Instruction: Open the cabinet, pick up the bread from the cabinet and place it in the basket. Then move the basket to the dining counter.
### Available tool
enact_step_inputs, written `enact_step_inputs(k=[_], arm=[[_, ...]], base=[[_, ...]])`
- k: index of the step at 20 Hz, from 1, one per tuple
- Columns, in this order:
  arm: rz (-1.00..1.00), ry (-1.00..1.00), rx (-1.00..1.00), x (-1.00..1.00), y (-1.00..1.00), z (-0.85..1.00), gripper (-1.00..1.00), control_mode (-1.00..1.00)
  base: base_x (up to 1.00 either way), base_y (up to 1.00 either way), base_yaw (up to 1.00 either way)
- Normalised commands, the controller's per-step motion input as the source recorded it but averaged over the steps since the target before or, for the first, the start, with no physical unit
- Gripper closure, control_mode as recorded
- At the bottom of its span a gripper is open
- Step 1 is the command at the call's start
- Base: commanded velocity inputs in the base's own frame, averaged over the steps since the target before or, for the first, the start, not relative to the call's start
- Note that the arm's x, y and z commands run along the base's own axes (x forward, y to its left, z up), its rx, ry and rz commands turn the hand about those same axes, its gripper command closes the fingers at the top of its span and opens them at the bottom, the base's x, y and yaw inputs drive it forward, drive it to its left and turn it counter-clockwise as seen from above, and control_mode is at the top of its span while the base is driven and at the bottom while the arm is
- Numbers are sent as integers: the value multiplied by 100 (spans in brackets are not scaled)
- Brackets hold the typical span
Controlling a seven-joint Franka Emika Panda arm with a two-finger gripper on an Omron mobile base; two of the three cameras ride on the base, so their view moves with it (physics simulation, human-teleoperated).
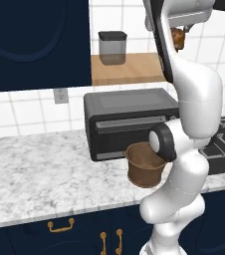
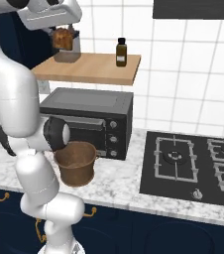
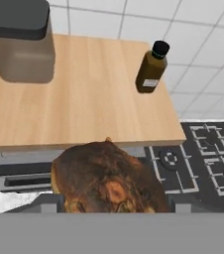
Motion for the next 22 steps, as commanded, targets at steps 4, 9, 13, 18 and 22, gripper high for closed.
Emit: enact_step_inputs(k=[4,9,13,18,22], arm=[[0,-1,0,30,0,-10,100,-100],[0,18,2,96,1,-63,100,-100],[0,33,2,56,-1,-98,100,-100],[1,-16,0,-62,0,-74,100,-100],[0,-55,0,-100,4,-68,100,-100]], base=[[0,0,0],[0,0,0],[0,0,0],[0,0,0],[0,0,0]])
